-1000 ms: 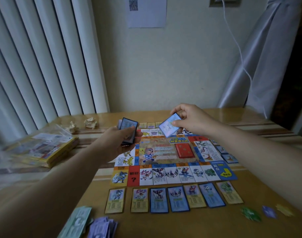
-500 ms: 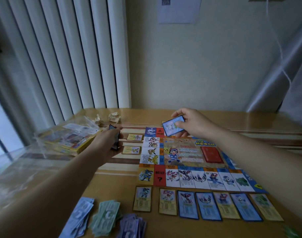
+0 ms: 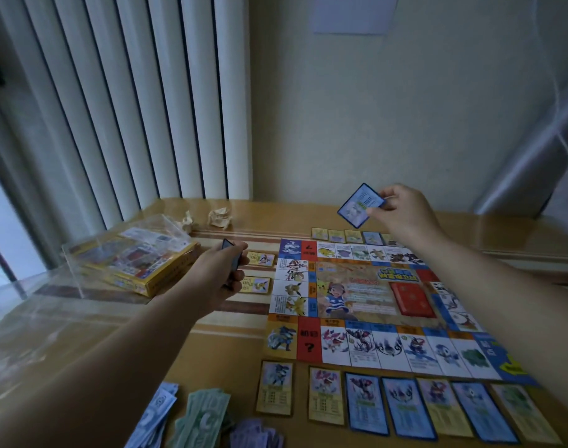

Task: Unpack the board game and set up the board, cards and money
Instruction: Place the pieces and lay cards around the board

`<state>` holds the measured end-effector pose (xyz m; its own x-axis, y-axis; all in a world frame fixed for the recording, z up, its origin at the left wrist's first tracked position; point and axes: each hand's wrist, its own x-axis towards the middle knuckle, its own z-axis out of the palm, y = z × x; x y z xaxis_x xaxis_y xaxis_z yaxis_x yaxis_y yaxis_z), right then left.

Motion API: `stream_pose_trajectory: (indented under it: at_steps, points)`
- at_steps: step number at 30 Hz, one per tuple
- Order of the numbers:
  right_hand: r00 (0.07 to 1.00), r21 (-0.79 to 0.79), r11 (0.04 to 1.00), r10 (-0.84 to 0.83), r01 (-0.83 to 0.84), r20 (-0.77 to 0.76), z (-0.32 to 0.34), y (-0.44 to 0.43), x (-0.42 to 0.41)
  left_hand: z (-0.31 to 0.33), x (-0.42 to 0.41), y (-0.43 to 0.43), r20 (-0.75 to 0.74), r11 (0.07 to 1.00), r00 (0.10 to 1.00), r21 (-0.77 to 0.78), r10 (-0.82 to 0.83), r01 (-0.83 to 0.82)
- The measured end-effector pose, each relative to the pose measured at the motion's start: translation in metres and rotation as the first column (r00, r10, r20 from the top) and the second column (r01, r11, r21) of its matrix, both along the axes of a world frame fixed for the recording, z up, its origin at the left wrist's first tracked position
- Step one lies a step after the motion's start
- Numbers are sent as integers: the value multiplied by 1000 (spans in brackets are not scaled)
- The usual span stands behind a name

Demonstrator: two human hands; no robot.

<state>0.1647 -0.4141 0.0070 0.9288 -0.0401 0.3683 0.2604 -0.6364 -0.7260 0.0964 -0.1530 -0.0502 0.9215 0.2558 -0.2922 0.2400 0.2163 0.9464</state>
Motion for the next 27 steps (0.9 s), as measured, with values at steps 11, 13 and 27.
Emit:
stream_pose_trajectory:
  at_steps: [11,13,27]
  points:
    - [994,46,999,-25,29,-104,-8,-44,11,-2,14,-36,-28,994,994,-9,-107,107]
    - [993,50,999,-2,8,-117,-10,-46,12,-1,14,-41,-37,994,993,-8,-112,111]
    - [962,-75,976,187,-205,-201,-24,58,103,-24,78,6,-189,-56,938,982,-291,180]
